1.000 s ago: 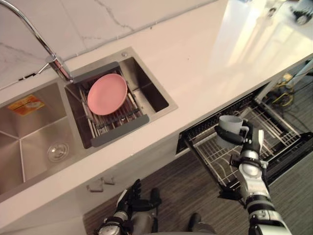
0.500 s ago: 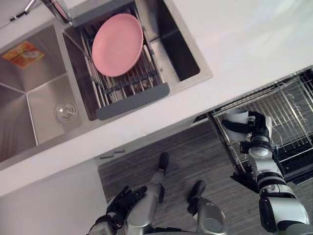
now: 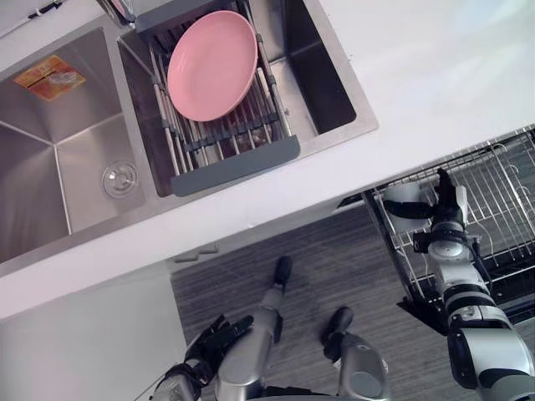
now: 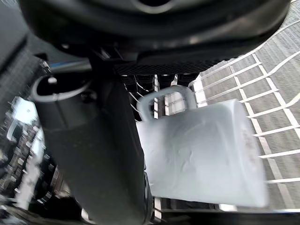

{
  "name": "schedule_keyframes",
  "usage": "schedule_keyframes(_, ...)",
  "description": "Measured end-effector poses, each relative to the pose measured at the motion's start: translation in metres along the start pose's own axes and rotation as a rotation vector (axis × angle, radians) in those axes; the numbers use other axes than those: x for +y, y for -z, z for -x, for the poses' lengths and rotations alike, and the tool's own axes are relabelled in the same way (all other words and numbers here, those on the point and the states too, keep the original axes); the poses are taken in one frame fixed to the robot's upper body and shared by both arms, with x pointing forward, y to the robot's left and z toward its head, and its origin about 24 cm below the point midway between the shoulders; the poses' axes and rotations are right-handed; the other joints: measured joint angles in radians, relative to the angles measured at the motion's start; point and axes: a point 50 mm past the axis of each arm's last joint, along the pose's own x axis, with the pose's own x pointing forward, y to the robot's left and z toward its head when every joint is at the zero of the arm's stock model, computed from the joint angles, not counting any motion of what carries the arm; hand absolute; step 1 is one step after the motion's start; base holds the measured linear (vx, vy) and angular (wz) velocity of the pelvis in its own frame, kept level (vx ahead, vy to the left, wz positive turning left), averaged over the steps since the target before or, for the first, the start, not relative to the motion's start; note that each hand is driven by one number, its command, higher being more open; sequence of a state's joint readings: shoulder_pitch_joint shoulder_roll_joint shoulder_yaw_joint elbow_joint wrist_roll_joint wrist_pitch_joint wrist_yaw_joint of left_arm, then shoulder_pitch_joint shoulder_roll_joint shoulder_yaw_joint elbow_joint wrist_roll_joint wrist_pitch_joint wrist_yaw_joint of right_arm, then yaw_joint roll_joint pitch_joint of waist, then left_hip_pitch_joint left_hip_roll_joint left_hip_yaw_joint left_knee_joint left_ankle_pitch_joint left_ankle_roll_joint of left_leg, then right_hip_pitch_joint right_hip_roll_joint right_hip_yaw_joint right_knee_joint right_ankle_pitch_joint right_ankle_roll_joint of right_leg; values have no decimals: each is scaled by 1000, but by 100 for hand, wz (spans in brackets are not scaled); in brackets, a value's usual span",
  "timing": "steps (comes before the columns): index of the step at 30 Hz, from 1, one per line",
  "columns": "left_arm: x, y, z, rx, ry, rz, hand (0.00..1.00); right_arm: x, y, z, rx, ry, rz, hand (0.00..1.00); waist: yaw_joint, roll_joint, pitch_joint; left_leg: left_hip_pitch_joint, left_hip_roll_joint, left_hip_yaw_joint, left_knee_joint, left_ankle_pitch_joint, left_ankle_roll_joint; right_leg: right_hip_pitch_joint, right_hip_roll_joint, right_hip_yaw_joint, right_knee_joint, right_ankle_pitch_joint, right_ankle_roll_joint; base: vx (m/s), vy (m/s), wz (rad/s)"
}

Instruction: Walk over to the sink, pick up the cup, carry it to the dishwasher, place the cup inside the dishwasher, then close the dishwasher door

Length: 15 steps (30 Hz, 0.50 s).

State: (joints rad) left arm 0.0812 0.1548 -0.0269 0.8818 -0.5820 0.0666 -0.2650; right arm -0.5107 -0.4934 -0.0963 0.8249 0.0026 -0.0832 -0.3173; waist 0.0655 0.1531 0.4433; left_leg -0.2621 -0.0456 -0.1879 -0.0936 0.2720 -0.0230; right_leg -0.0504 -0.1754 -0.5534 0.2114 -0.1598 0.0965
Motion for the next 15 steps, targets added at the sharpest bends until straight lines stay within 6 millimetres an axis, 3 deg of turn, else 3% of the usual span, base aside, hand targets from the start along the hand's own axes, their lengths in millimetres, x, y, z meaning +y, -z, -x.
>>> schedule_keyframes(3, 6, 7, 2, 34, -29, 39, 100, 6, 15, 17, 17, 36, -20, 100, -5, -26, -27, 38, -1, 24, 0, -10, -7, 42, -1, 15, -17, 0, 0, 4, -45, -10)
schedule_keyframes(6, 17, 17, 6, 71, -90, 95, 100, 18, 45, 44, 97, 38, -74, 100, -5, -75, -89, 79, 7, 70, -1, -36, -2, 74, 1, 50, -40, 1, 1, -6, -32, -34)
schedule_keyframes(8, 28, 26, 13, 92, -156, 134, 100, 19, 65, 69, 148, 54, -268, 100, -16, -105, -141, 118, 11, 109, -1, -60, 4, 105, 3, 86, -61, 4, 6, 21, -41, -47)
schedule_keyframes(11, 40, 40, 22, 107, -248, 226, 100, 16, 68, 99, 116, 15, -595, 100, -54, -124, -196, 150, 15, 149, -1, -81, 12, 130, 3, 119, -81, 8, 12, 11, -31, -40)
schedule_keyframes(14, 44, 44, 25, 121, -288, 269, 100, 7, 60, 123, 33, -13, -768, 100, -77, -135, -228, 162, 23, 198, -1, -102, 23, 143, 0, 123, -91, 11, 15, 16, -24, -11)
schedule_keyframes(15, 46, 43, 25, 119, -297, 275, 100, 2, 53, 131, -13, -3, -846, 100, -101, -143, -241, 163, 50, 342, -1, -109, 29, 163, -1, 96, -108, 16, 17, 20, -28, 54)
